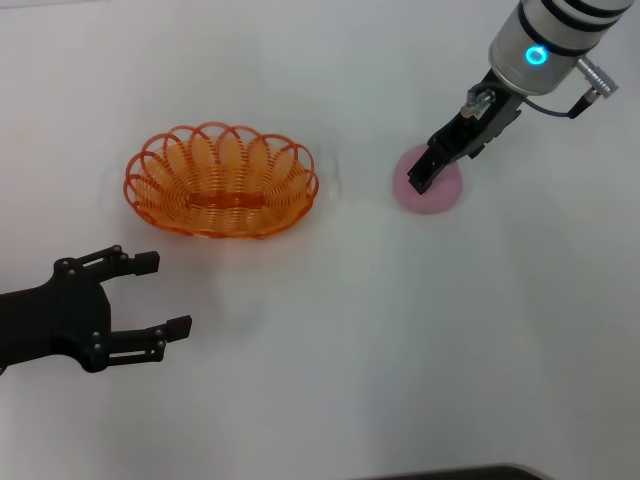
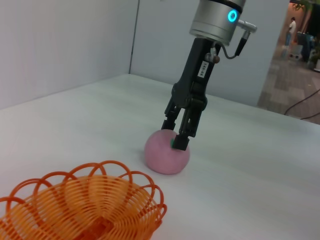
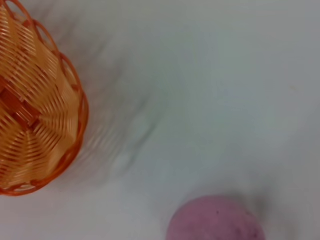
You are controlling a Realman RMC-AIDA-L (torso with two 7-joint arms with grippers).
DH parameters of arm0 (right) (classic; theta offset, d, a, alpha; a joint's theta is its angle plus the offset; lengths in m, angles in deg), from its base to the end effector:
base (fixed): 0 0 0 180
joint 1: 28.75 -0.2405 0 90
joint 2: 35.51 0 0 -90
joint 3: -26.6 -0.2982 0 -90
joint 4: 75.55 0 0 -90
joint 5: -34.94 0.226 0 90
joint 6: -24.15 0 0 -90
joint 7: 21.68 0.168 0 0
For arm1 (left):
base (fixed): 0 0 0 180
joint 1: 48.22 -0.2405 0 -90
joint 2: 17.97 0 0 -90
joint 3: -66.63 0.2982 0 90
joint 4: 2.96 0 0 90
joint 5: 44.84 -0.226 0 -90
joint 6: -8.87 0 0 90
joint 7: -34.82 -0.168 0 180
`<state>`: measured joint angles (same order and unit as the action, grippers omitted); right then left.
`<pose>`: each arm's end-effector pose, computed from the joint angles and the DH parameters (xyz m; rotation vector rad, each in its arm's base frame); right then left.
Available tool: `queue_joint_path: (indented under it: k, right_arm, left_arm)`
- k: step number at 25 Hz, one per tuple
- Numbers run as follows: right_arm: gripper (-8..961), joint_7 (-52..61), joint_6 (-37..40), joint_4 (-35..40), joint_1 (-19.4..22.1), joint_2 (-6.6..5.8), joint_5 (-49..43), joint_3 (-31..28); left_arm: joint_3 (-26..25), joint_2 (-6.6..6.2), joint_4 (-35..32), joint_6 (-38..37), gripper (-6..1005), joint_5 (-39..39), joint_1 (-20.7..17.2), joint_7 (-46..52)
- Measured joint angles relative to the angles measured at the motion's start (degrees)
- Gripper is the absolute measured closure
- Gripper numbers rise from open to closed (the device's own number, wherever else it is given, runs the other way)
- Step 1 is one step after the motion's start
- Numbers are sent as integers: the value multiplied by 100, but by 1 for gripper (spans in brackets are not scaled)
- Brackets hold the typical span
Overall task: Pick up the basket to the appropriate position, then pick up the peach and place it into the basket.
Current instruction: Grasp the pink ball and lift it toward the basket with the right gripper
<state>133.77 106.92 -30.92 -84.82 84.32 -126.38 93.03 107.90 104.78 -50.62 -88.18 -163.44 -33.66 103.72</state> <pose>0.2122 0.4543 -0.0717 -2.3994 1.2439 -0.6607 -0.3475 0.2708 -0.0468 -2.7838 -0.5367 -0.5897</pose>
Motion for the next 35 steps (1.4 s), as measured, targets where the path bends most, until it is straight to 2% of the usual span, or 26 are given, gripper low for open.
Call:
queue_joint_path:
  k: [20,22,28,35]
  right_arm:
    - [56,9,-228,-222,-35,14,197,290]
    - [222,8,-228,-220,-35,14,194,325]
    - [464,-14,-237,-190,-12,14,209,615]
    - [551,-35,-241,21,55,13,280,593]
  left_arm:
    - [-59,-6,30,3,114,-23,-15,0]
    - [-58,-6,29,3,114,-23,-15,0]
    - [-57,-6,36,8,114,-23,-22,0]
    - [-57,-9,100,93,114,-23,-31,0]
